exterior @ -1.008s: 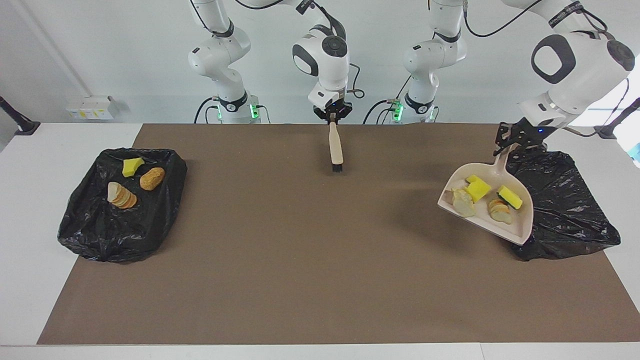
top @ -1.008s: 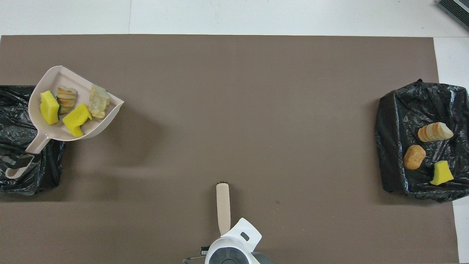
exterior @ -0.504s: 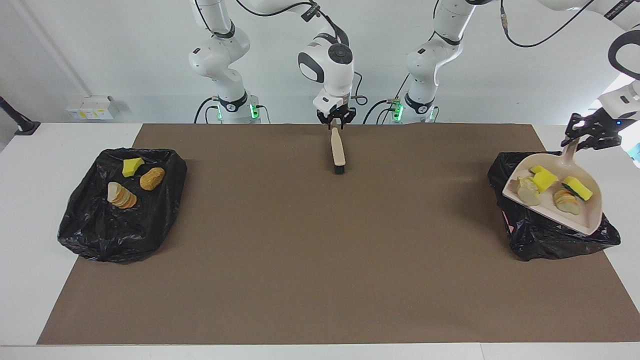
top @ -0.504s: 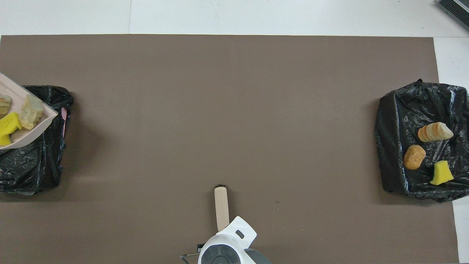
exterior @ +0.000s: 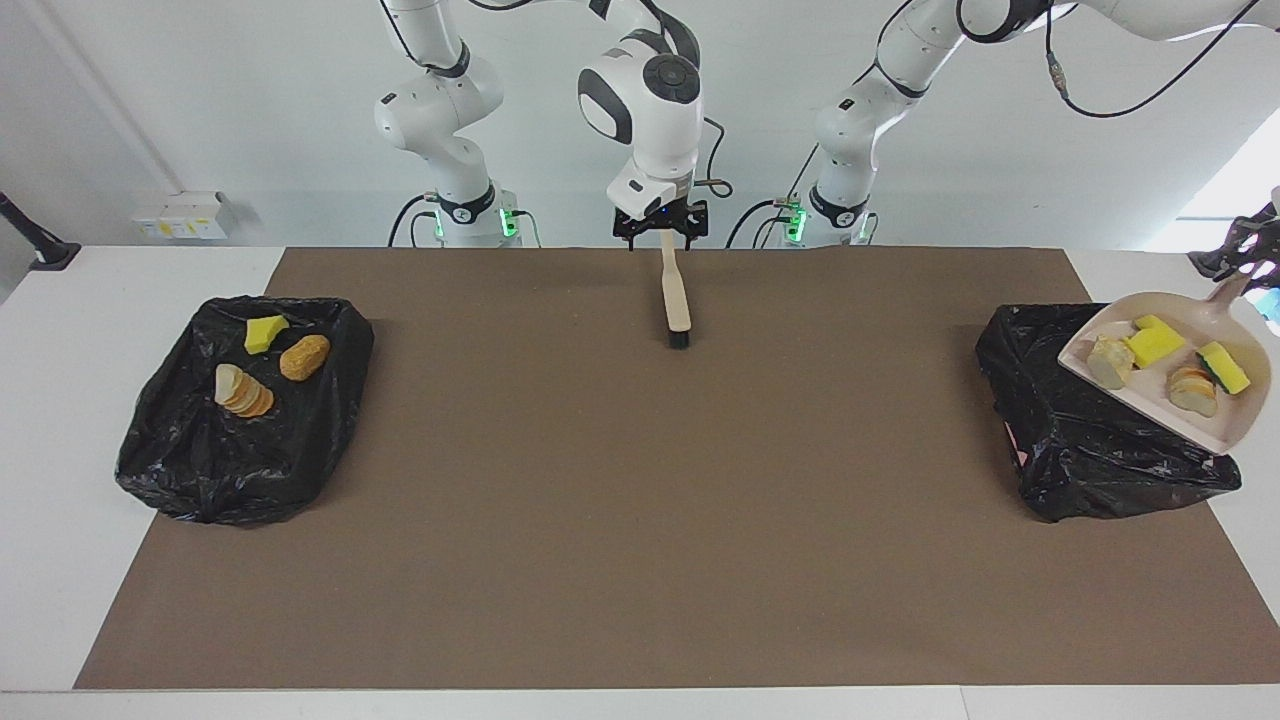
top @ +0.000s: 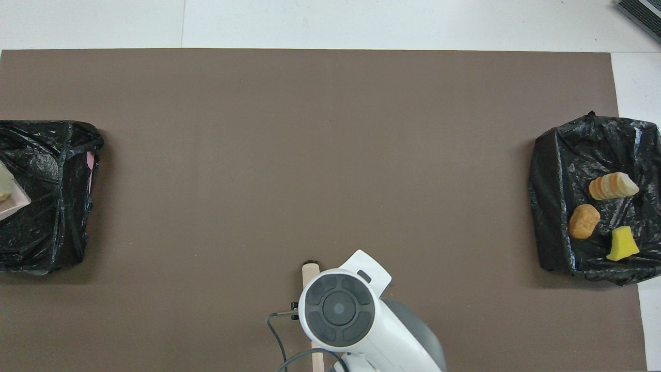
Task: Sweep and dump trash in bin
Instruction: 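Tip the dustpan into the bag while the right gripper sets the brush down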
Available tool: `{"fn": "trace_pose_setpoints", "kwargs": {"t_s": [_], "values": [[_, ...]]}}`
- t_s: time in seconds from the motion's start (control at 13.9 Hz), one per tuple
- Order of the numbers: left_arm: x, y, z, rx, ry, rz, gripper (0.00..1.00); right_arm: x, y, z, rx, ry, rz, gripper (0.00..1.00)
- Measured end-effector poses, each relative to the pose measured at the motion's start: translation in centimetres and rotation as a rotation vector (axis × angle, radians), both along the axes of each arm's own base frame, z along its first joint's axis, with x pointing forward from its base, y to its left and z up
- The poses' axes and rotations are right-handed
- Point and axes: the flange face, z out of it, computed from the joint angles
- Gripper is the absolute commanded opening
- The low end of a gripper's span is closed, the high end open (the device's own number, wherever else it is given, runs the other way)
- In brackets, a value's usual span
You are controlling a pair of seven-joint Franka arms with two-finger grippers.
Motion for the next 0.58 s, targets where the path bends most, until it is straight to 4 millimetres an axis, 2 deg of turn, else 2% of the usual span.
{"fn": "trace_pose_setpoints", "kwargs": {"t_s": [0.14,0.36,0.58], "values": [[0.9,-0.7,0.4,0.073,0.040,-0.093,0.00,2.9,-2.5,2.5,-0.001,-0.011,0.042,1.00],[3.5,-4.0,0.7,0.202,0.109,-0.230,0.00,7.0,-6.8,5.7,0.010,-0.034,0.087,1.00],[4.9,-5.3,1.2,0.287,0.130,-0.328,0.00,10.9,-12.8,8.1,0.036,-0.054,0.157,1.00]]}}
